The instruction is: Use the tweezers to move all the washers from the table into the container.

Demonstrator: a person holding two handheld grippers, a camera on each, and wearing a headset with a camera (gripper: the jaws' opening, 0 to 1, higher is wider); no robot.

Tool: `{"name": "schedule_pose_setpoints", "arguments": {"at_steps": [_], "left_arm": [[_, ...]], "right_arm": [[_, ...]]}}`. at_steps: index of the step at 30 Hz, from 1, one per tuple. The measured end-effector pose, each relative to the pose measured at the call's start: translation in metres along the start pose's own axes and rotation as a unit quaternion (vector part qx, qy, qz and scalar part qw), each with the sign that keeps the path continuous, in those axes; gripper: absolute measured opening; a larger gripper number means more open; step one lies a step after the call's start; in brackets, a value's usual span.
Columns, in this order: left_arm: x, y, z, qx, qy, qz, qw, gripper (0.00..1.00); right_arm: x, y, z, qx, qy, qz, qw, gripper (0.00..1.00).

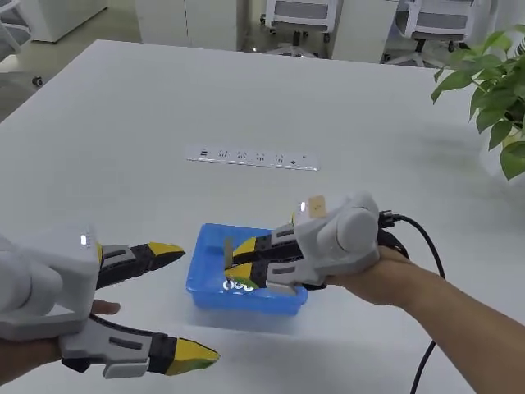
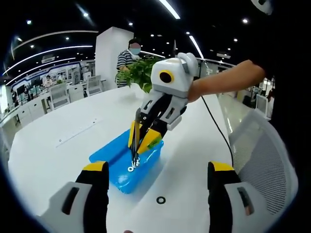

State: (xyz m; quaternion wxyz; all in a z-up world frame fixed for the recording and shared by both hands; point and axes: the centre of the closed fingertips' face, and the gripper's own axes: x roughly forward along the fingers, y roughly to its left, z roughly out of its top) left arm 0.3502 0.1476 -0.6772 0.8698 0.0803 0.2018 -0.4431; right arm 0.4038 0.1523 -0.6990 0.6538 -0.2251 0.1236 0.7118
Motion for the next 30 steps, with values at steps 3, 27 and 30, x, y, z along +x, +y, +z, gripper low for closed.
{"name": "schedule_pose_setpoints", "arguments": {"at_steps": [3, 27, 30], "left_arm": [[-0.002, 0.003, 0.0, -0.004, -0.003, 0.007, 1.0, 0.92], [-0.004, 0.009, -0.004, -0.004, -0.005, 0.014, 0.9999, 0.99], [-0.002, 0.012, -0.003, -0.002, -0.005, 0.015, 0.9999, 0.99]], "right_arm": [[0.002, -0.006, -0.001, 0.002, -0.002, -0.002, 1.0, 0.09], [0.023, -0.021, -0.023, 0.012, 0.0, 0.009, 0.9999, 0.09], [0.025, -0.021, -0.026, 0.014, 0.001, 0.01, 0.9999, 0.09]]}}
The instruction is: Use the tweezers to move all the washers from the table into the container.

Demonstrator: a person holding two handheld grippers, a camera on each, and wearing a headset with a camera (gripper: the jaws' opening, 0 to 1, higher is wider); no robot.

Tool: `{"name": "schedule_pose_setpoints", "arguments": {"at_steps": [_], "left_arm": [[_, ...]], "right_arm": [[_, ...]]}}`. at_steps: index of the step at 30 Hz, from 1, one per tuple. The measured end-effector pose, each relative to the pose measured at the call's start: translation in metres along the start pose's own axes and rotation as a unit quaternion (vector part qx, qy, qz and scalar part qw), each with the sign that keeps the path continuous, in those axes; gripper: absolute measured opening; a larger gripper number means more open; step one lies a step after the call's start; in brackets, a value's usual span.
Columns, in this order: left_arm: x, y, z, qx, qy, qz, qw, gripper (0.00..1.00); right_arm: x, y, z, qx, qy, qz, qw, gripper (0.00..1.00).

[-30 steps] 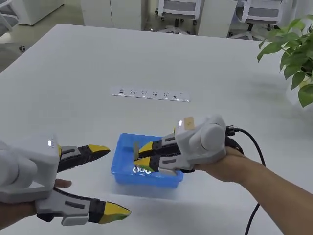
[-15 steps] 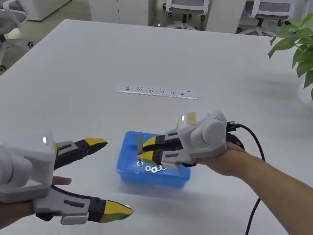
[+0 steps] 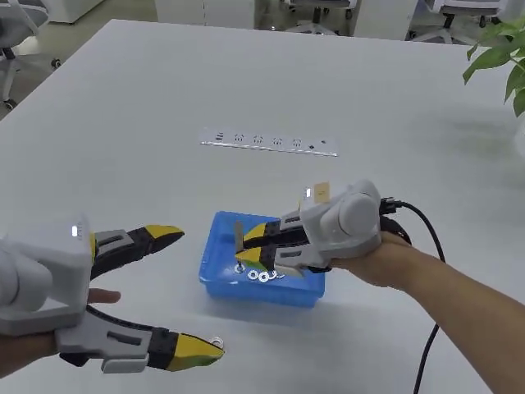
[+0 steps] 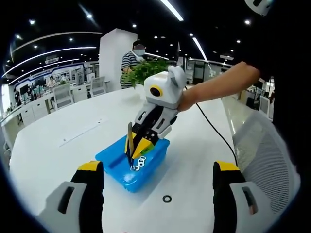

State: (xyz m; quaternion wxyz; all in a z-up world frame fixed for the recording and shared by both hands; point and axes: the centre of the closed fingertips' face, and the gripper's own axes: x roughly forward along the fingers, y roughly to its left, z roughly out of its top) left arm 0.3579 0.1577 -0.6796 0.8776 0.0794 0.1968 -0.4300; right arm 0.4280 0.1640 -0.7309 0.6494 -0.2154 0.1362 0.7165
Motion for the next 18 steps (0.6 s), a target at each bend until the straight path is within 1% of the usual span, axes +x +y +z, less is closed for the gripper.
{"name": "schedule_pose_setpoints", "arguments": {"at_steps": [3, 7, 11, 16, 18], "left_arm": [[0.001, 0.003, 0.0, 0.004, 0.001, 0.001, 1.0, 0.98], [0.004, 0.005, 0.0, 0.005, 0.004, -0.005, 1.0, 0.94], [0.007, 0.008, 0.003, 0.01, 0.001, -0.009, 0.9999, 0.92], [0.012, 0.012, 0.004, 0.018, 0.005, -0.015, 0.9997, 0.82], [0.014, 0.016, 0.006, 0.021, 0.003, -0.015, 0.9996, 0.77]], "right_arm": [[0.002, 0.0, -0.004, 0.001, 0.002, 0.004, 1.0, 0.09], [0.003, 0.001, -0.008, 0.002, 0.004, 0.008, 1.0, 0.09], [0.005, 0.002, -0.01, 0.002, 0.005, 0.012, 0.9999, 0.09], [0.007, 0.002, -0.013, 0.001, 0.009, 0.016, 0.9998, 0.09], [0.008, 0.003, -0.014, 0.0, 0.01, 0.017, 0.9998, 0.09]]}}
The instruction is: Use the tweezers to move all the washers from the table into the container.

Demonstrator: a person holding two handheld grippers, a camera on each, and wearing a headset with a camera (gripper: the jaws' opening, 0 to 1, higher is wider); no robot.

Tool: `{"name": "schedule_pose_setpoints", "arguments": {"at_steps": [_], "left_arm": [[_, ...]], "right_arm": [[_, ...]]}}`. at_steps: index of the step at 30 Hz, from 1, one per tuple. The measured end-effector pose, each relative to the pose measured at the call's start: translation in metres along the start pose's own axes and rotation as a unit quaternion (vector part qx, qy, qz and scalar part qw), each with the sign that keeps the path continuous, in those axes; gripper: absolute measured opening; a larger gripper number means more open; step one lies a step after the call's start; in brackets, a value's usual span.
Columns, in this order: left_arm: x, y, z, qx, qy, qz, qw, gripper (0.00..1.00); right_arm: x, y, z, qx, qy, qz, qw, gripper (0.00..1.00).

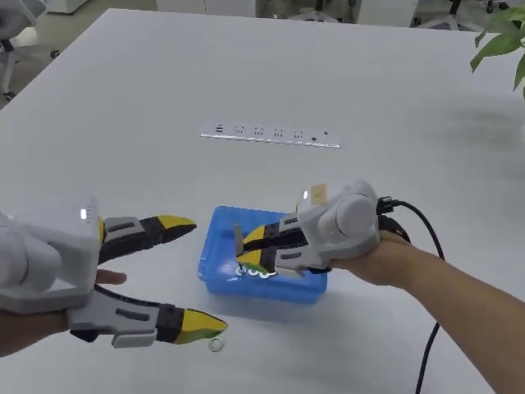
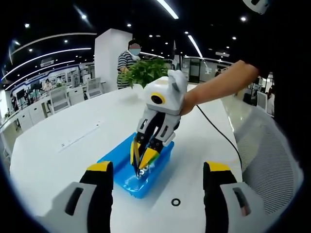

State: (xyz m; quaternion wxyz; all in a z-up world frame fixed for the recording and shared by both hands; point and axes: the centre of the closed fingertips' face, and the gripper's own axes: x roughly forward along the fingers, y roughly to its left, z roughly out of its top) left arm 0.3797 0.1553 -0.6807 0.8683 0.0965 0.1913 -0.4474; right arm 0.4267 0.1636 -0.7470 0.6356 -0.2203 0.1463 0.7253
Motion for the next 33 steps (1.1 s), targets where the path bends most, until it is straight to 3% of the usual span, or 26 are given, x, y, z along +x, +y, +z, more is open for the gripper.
{"name": "schedule_pose_setpoints", "arguments": {"at_steps": [4, 15, 33], "left_arm": [[0.004, 0.009, 0.005, 0.001, -0.005, 0.001, 1.0, 0.7], [0.019, 0.02, 0.004, 0.023, 0.018, -0.016, 0.9994, 0.4], [0.04, 0.026, 0.001, 0.055, 0.039, -0.041, 0.9969, 0.2]], "right_arm": [[0.001, 0.0, -0.002, -0.001, 0.002, 0.002, 1.0, 0.09], [0.003, 0.001, -0.007, -0.001, 0.007, 0.008, 0.9999, 0.09], [0.001, 0.003, -0.011, 0.001, 0.01, 0.012, 0.9999, 0.09]]}}
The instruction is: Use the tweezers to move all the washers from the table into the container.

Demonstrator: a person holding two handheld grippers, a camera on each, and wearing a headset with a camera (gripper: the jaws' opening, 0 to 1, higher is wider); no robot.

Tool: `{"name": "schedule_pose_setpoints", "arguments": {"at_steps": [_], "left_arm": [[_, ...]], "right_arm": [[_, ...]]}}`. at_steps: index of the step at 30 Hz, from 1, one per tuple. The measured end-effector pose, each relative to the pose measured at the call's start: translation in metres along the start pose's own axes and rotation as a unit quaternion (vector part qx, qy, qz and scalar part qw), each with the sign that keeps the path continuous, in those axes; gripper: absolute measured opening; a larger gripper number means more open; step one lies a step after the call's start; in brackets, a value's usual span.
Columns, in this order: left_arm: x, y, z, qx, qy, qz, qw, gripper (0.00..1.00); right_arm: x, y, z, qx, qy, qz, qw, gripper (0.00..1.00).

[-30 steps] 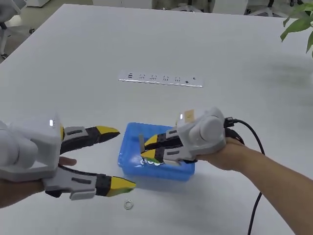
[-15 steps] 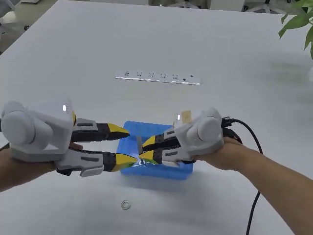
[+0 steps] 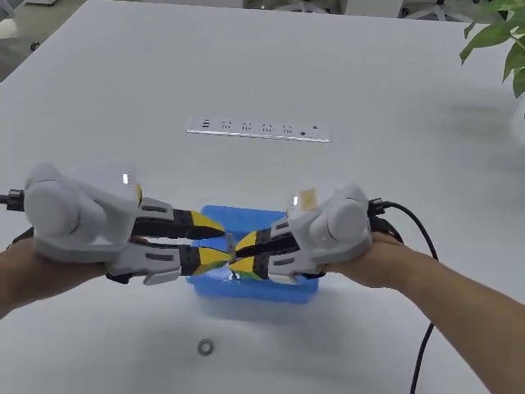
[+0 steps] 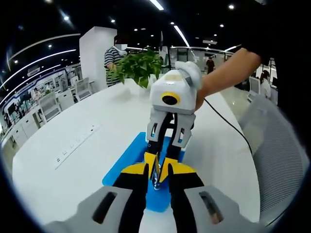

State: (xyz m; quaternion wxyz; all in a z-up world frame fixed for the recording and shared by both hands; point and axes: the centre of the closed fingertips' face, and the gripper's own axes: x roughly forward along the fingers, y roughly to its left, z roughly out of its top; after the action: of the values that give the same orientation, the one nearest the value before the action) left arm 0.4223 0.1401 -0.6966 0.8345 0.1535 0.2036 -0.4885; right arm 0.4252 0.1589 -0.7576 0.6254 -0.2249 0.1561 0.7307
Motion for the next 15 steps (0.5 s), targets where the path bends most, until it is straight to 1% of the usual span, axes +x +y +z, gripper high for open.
{"name": "schedule_pose_setpoints", "arguments": {"at_steps": [4, 10, 15], "left_arm": [[0.0027, 0.0015, -0.0004, 0.008, 0.004, -0.002, 1.0, 0.14], [0.0041, 0.0019, 0.0007, 0.012, 0.004, -0.008, 0.9999, 0.09], [0.0059, -0.0004, 0.0007, 0.015, 0.006, -0.015, 0.9998, 0.07]], "right_arm": [[0.0, 0.0007, 0.0002, -0.001, 0.0, 0.0, 1.0, 0.09], [-0.0002, 0.002, 0.0003, -0.002, -0.001, 0.004, 1.0, 0.09], [-0.0006, 0.0017, 0.0, -0.004, -0.001, 0.003, 1.0, 0.09]]}}
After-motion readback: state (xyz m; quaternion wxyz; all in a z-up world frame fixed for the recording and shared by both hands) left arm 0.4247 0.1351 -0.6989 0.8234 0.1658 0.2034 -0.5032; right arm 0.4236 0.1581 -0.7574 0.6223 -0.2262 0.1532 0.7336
